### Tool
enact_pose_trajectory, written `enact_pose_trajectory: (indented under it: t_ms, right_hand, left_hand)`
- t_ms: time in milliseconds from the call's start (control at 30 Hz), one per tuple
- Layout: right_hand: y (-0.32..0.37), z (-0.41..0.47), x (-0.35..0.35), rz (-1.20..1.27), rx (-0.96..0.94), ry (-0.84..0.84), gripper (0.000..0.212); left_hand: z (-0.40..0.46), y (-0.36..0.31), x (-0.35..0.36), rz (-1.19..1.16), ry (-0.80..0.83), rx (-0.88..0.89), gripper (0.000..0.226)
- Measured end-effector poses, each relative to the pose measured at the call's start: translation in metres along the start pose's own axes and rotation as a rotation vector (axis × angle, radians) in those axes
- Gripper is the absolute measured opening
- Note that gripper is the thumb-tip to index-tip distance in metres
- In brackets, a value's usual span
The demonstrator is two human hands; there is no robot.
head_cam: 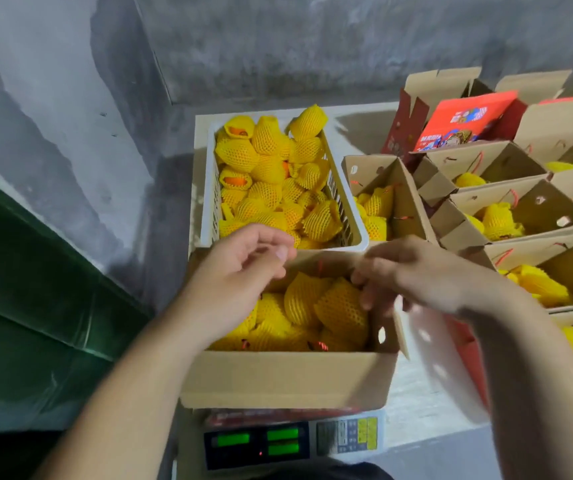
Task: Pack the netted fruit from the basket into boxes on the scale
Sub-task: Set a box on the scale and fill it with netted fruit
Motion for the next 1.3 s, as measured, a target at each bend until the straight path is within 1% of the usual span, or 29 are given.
enact_pose_trajectory:
  t_ms: [67, 100, 167, 200, 267, 333, 400, 500, 533, 567, 600, 633, 667, 700, 800, 867, 933, 1000, 1100, 1167, 1300]
  right_hand:
    - [0.014, 0.04, -0.022, -0.102, -0.108, -0.121, 0.018]
    - [0.017, 0.063, -0.031, -0.163, -0.161, -0.173, 0.017]
    - [0.014, 0.112, -0.046, -0.301, -0.216, -0.253, 0.019]
    - [0.009, 0.136, -0.052, -0.395, -0.221, -0.277, 0.024]
    - [-0.009, 0.181, -0.059, -0.642, -0.156, -0.262, 0.04]
    - [-0.038, 0.217, -0.058, -0.93, -0.009, -0.16, 0.057]
    - [-0.061, 0.238, -0.056, -1.152, 0.063, -0.099, 0.07]
    - [-0.07, 0.249, -0.053, -1.347, 0.09, -0.145, 0.084]
    - [-0.07, 0.25, -0.052, -1.387, 0.096, -0.141, 0.083]
    - [-0.068, 0.251, -0.051, -1.405, 0.09, -0.14, 0.076]
    - [-0.067, 0.251, -0.05, -1.408, 0.079, -0.145, 0.065]
    - [-0.068, 0.251, -0.05, -1.416, 0.077, -0.142, 0.054]
    - [-0.068, 0.25, -0.05, -1.429, 0.08, -0.13, 0.048]
    - [-0.069, 0.251, -0.05, -1.441, 0.088, -0.114, 0.047]
    - [-0.072, 0.251, -0.048, -1.47, 0.083, -0.086, 0.061]
    - [-0.072, 0.252, -0.045, -1.519, 0.041, -0.078, 0.066]
    - [-0.072, 0.252, -0.044, -1.572, 0.02, -0.051, 0.079]
    - [-0.073, 0.254, -0.041, -1.608, 0.028, -0.001, 0.087]
    - [-0.071, 0.256, -0.038, -1.616, 0.012, 0.007, 0.083]
    - [-0.071, 0.256, -0.039, -1.595, -0.002, -0.005, 0.079]
    - [-0.071, 0.258, -0.037, -1.557, -0.029, 0.015, 0.074]
  left_hand:
    - [0.036, 0.004, -0.007, 0.096, -0.056, -0.006, 0.017]
    - [0.055, 0.008, -0.01, 0.155, -0.06, -0.013, 0.016]
    - [0.094, 0.02, -0.012, 0.289, -0.015, -0.038, 0.016]
    - [0.113, 0.028, -0.012, 0.364, 0.017, -0.057, 0.017]
    - [0.149, 0.047, -0.011, 0.529, 0.074, -0.113, 0.02]
    - [0.182, 0.07, -0.01, 0.709, 0.139, -0.179, 0.025]
    - [0.208, 0.091, -0.01, 0.904, 0.22, -0.274, 0.03]
    - [0.237, 0.108, -0.01, 1.156, 0.315, -0.386, 0.042]
    - [0.245, 0.113, -0.01, 1.22, 0.351, -0.426, 0.049]
    - [0.25, 0.121, -0.009, 1.263, 0.399, -0.485, 0.056]
    - [0.253, 0.128, -0.007, 1.281, 0.454, -0.554, 0.063]
    - [0.254, 0.137, -0.004, 1.276, 0.512, -0.62, 0.068]
    - [0.255, 0.145, 0.0, 1.249, 0.555, -0.67, 0.071]
    - [0.257, 0.151, 0.003, 1.219, 0.566, -0.703, 0.073]
    - [0.263, 0.157, 0.006, 1.229, 0.454, -0.739, 0.08]
    - [0.265, 0.156, 0.004, 1.269, 0.436, -0.75, 0.075]
    - [0.266, 0.154, 0.005, 1.28, 0.448, -0.755, 0.071]
    - [0.271, 0.148, 0.007, 1.295, 0.457, -0.699, 0.069]
    - [0.278, 0.138, 0.008, 1.409, 0.463, -0.6, 0.061]
    - [0.281, 0.137, 0.004, 1.499, 0.516, -0.631, 0.064]
    - [0.279, 0.151, 0.009, 1.577, 0.662, -0.697, 0.067]
Point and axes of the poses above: each hand's wrist, its own z-axis towards the middle knuckle, its own x-axis out of the palm, y = z × x, the point moved 6 cm from there along z, towards the middle knuckle, and after that the axes turned 8 degrees about y, right-handed, at the moved point
